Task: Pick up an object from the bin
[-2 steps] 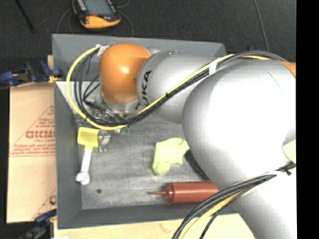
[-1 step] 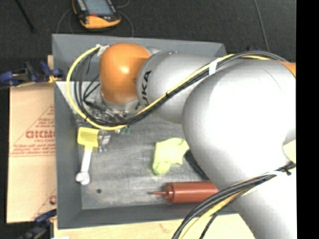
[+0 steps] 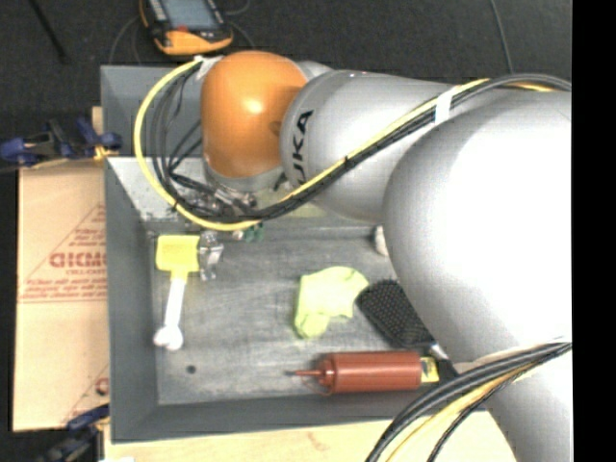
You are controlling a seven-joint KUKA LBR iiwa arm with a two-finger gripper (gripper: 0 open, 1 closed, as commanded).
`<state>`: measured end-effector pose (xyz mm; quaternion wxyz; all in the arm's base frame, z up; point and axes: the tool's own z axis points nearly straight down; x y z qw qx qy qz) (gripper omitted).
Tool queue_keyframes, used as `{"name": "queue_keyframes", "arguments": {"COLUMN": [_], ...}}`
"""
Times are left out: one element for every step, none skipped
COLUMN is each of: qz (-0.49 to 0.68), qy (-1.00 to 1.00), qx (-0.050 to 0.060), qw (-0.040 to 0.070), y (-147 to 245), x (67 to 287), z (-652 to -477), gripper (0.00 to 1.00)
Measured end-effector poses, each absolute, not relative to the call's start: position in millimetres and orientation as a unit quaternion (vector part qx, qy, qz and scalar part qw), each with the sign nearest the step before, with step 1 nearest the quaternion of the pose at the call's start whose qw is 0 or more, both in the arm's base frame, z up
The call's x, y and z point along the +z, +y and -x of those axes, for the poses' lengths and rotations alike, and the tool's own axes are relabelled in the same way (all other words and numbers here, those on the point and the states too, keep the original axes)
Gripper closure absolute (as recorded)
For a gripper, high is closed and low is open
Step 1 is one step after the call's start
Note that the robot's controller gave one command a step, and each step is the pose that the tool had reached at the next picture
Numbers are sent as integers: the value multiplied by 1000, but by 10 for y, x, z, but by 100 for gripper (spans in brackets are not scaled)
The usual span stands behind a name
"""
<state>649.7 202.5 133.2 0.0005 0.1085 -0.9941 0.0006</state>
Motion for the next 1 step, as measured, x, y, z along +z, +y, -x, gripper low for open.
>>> {"name": "queue_keyframes", "arguments": {"qz": [-113], "qy": [-994], "qx": [1], "qw": [-1], "y": [2093], "x": [2029], "z": [-6490], "gripper": [100]}}
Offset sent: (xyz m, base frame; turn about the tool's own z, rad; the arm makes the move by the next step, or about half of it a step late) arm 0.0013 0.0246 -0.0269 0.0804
